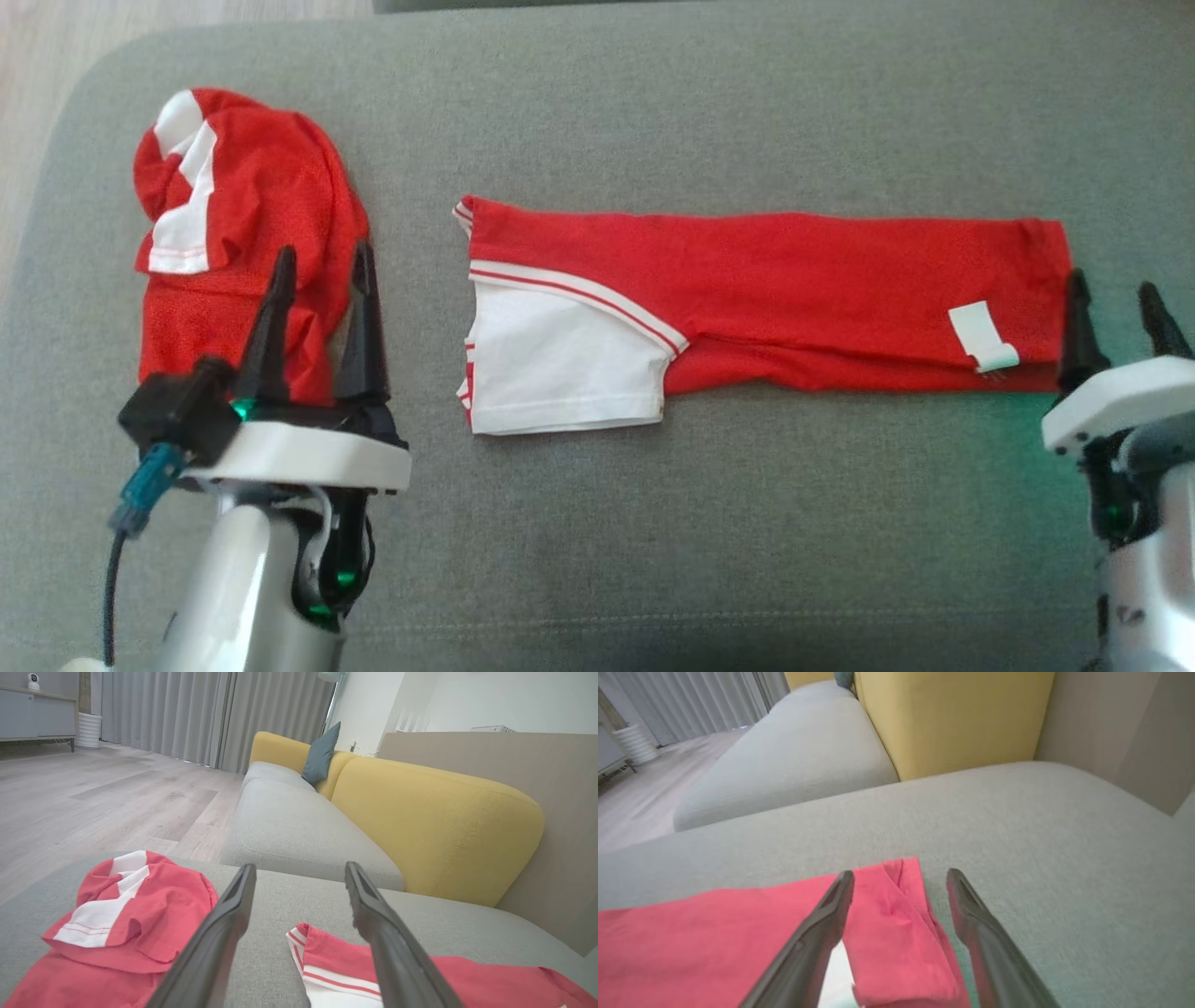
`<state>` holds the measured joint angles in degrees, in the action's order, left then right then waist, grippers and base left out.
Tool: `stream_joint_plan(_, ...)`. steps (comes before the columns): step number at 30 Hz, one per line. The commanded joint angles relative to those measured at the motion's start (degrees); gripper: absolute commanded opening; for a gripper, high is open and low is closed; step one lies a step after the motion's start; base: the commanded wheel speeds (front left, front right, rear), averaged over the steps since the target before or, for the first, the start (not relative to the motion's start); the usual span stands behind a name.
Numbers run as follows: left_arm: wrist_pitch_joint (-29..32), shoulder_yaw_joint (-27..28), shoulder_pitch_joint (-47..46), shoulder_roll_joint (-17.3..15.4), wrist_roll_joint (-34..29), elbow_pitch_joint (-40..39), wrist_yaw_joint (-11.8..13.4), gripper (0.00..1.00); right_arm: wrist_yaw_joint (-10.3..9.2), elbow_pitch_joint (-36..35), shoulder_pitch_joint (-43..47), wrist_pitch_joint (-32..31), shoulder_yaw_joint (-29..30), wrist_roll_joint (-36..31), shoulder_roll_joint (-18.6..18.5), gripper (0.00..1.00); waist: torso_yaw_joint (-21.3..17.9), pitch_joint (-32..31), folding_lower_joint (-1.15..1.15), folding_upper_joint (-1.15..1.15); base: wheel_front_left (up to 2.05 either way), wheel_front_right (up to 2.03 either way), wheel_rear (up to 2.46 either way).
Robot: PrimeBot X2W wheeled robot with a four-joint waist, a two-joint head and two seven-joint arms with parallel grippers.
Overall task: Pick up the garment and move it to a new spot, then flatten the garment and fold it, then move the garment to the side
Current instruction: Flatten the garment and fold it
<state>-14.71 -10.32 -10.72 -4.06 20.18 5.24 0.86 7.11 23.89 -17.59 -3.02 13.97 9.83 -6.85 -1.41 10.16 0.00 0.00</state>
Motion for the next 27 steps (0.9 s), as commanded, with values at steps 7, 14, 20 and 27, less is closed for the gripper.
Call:
stream_joint_plan(7,-0.3,3.4,-4.1,0.7,-1.4,-0.5,-2.1,1.0,0.37,5.6,-8.0,-7.7,6.9,-5.1,0.8,1.0,1.6,3.8,0.0,0.0,0.0,0.0,0.0)
stream_joint_plan(14,-0.3,4.7,-5.4,1.0,-2.0,0.1,-3.0,1.0,0.37,8.4,-11.0,-11.4,9.9,-7.6,1.1,1.0,2.2,5.9,0.0,0.0,0.0,0.0,0.0)
stream_joint_plan(20,-0.3,5.9,-6.3,1.1,-2.5,0.1,-3.5,1.0,0.37,9.8,-12.7,-14.9,9.2,-7.3,0.9,1.0,2.1,7.4,0.0,0.0,0.0,0.0,0.0)
stream_joint_plan(27,-0.3,7.6,-7.6,1.2,-3.0,-0.3,-4.1,1.0,0.37,9.6,-12.9,-18.4,7.2,-5.5,0.5,1.0,1.5,9.3,0.0,0.0,0.0,0.0,0.0)
